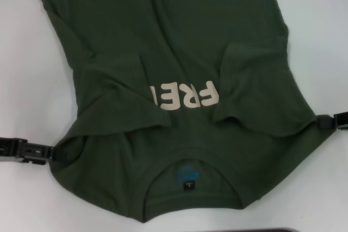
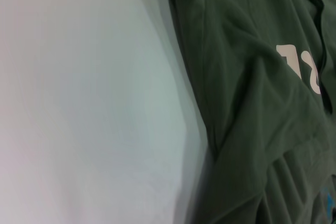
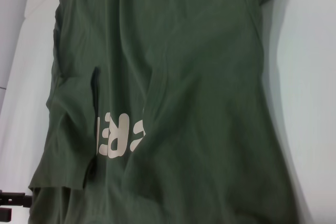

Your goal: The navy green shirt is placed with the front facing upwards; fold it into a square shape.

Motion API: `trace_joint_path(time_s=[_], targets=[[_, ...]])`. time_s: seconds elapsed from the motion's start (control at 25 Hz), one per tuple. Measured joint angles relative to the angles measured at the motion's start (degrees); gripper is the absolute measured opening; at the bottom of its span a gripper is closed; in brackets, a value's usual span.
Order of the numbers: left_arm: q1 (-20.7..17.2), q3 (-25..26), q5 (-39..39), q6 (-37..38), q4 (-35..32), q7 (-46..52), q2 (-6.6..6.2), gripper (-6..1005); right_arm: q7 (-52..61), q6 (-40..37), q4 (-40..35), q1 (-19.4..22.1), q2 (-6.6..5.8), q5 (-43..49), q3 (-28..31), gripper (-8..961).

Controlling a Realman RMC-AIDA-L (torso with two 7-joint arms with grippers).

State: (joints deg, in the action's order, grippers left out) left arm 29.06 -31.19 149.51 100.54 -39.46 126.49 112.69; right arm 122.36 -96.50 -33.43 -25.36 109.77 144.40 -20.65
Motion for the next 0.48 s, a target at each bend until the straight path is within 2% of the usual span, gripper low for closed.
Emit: trace_joint_path(time_s=[0.48], targets=[[1.2, -1.2, 0.3, -0.7, 1.8, 0.9, 0.16, 870, 0.2, 0.0, -0.2, -0.2, -0.08, 0.0, 0.0, 35]])
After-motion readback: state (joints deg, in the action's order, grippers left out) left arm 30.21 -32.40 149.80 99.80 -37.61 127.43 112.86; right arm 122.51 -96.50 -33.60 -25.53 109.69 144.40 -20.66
